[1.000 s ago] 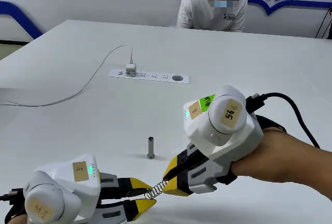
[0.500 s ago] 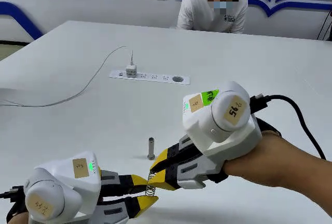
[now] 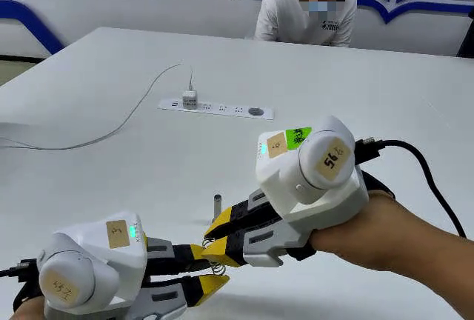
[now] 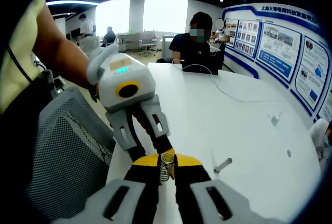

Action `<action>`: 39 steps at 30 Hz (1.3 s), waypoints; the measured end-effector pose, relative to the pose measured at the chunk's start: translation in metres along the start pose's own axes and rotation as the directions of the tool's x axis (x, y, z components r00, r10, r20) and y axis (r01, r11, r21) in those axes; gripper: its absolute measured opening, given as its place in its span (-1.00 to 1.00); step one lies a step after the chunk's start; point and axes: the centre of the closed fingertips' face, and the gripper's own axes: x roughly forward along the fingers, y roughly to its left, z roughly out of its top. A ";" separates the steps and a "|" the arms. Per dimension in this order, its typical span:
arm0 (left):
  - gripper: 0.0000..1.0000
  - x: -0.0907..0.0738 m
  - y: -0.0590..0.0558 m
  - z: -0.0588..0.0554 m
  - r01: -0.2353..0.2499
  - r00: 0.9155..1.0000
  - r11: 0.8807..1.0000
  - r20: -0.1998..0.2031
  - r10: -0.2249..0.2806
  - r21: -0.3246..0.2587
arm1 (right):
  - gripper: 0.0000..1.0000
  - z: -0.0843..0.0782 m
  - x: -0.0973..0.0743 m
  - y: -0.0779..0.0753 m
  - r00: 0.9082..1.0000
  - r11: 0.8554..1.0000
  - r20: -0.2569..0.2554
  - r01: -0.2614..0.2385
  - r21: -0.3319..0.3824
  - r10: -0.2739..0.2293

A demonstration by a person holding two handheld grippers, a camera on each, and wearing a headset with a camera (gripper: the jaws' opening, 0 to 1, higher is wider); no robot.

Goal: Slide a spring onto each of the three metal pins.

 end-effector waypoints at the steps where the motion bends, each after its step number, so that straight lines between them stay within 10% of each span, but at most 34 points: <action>1: -0.76 0.000 0.000 0.000 0.000 1.000 1.000 0.000 0.000 0.000 | -0.77 0.000 0.000 0.000 1.000 1.000 0.001 0.001 0.000 -0.001; 39: -0.24 -0.013 0.026 -0.011 -0.112 0.994 0.985 0.004 0.114 -0.132 | -0.77 0.008 -0.017 -0.049 0.987 0.988 0.054 0.150 0.033 -0.152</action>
